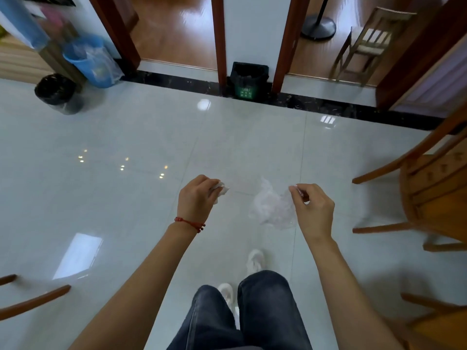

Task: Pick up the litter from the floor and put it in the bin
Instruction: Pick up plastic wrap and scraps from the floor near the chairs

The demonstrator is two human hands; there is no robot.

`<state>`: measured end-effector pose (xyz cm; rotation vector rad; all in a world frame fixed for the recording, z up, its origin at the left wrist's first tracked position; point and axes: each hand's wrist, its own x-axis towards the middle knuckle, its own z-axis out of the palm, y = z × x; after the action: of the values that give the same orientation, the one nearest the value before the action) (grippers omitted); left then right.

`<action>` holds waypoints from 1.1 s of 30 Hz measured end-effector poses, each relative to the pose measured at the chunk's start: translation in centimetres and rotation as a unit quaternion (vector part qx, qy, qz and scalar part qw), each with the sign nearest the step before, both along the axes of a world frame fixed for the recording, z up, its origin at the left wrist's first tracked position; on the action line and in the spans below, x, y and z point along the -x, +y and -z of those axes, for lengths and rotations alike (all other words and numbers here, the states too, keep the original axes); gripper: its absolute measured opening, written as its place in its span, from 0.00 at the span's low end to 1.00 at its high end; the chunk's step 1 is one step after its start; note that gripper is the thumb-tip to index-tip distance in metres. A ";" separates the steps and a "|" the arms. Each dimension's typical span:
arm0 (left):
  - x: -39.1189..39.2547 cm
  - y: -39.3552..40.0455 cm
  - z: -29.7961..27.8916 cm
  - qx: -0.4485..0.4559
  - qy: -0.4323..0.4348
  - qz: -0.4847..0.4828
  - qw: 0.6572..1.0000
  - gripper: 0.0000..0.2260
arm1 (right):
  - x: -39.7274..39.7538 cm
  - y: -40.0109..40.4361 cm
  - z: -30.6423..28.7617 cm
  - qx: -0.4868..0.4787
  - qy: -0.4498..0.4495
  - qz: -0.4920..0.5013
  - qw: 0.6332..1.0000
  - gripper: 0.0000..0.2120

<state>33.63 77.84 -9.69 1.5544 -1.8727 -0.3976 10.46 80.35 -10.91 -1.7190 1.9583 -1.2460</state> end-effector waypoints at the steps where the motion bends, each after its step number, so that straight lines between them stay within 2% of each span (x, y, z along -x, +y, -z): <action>1: 0.2 -1.9 0.3 -0.003 0.002 -0.003 1.000 0.04 | 0.2 -2.0 0.1 0.003 0.001 0.002 1.000 0.01; 7: 2.8 -14.5 1.3 -0.009 -0.001 -0.012 1.000 0.04 | 2.6 -15.2 -0.1 0.024 -0.014 -0.017 0.999 0.01; 15: 6.1 -30.4 -0.9 0.004 0.005 -0.024 1.000 0.04 | 6.4 -32.0 -2.6 0.047 0.018 -0.049 0.998 0.02; 24: 7.0 -48.4 -0.7 0.032 -0.003 0.018 0.999 0.05 | 8.5 -49.3 -1.7 0.060 0.058 -0.040 0.996 0.03; 33: 6.3 -66.2 -0.2 0.016 -0.017 0.060 0.998 0.06 | 7.6 -65.4 -1.0 0.028 0.082 -0.033 0.996 0.02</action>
<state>27.30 11.60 -9.49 1.4399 -1.9954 -0.3951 2.87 14.99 -9.92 -1.9525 1.9538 -1.1824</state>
